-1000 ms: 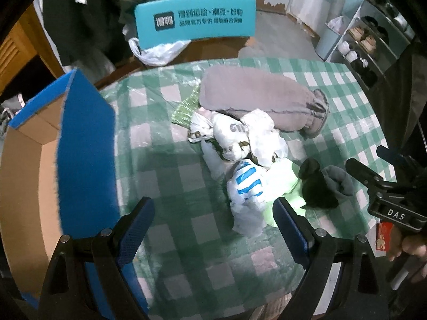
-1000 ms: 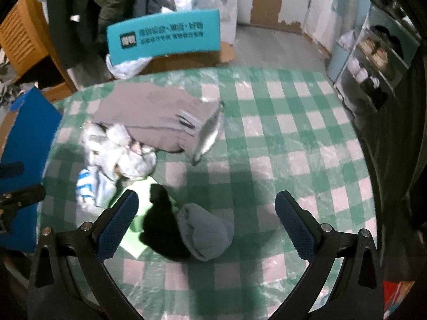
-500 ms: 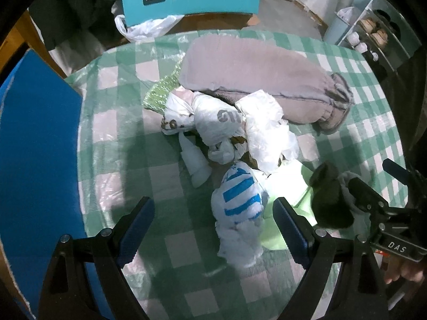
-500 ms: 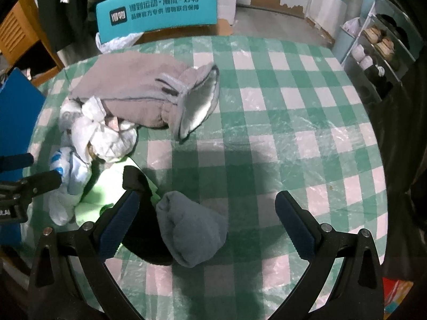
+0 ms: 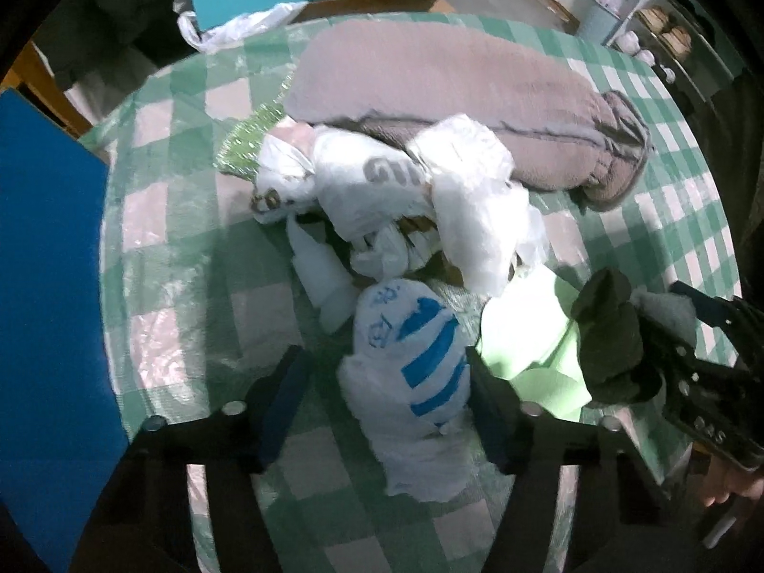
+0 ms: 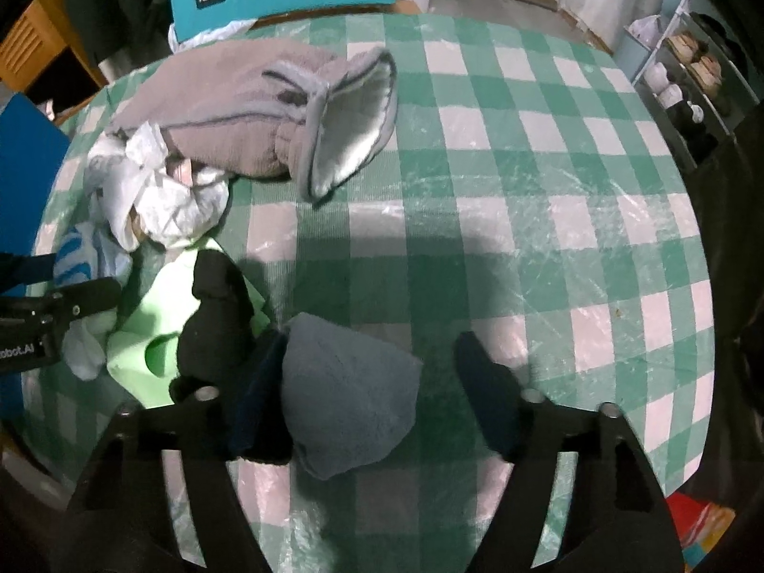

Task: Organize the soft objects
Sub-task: 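Reach both tools to the pile and grasp the striped sock and grey sock, then carry the striped sock with left tool while right tool carries grey sock to box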

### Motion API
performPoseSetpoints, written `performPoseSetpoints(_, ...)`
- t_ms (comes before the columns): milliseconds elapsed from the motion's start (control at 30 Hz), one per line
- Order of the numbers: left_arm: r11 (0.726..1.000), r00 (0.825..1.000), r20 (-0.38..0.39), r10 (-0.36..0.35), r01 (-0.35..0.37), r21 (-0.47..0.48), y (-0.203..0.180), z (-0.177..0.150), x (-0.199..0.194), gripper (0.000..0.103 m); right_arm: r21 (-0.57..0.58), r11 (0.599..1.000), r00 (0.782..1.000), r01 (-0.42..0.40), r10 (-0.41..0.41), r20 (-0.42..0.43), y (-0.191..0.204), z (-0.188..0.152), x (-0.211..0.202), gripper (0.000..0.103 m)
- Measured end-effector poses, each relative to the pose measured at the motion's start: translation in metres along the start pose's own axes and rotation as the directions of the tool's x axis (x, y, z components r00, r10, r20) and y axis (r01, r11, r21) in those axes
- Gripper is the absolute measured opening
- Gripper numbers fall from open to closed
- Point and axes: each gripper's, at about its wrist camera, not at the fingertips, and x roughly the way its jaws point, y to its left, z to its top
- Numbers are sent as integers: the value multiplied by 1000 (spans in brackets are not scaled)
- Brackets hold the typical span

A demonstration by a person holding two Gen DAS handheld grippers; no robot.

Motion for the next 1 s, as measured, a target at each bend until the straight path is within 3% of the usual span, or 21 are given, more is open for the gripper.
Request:
performPoseSetpoints(33, 1000, 1000, 9, 1, -1, 0, 0, 0, -1, 56, -3, 1000, 1000, 5, -5, -12, 1, -1, 2, 54)
performPoseSetpoints(100, 999, 999, 9, -39, 39, -2, 2, -2, -2, 43, -6, 1000, 1000, 6, -6, -28, 0, -2, 5, 44)
performPoseSetpoints(300, 999, 999, 29, -45, 44, 8, 4, -8, -10, 41, 1, 1000, 1000, 1, -1, 6, -3, -1, -6, 35)
performPoseSetpoints(1000, 998, 992, 128, -21, 13, 61, 12, -34, -69, 40, -41, 998, 992, -51, 55, 110, 30, 14, -65, 33)
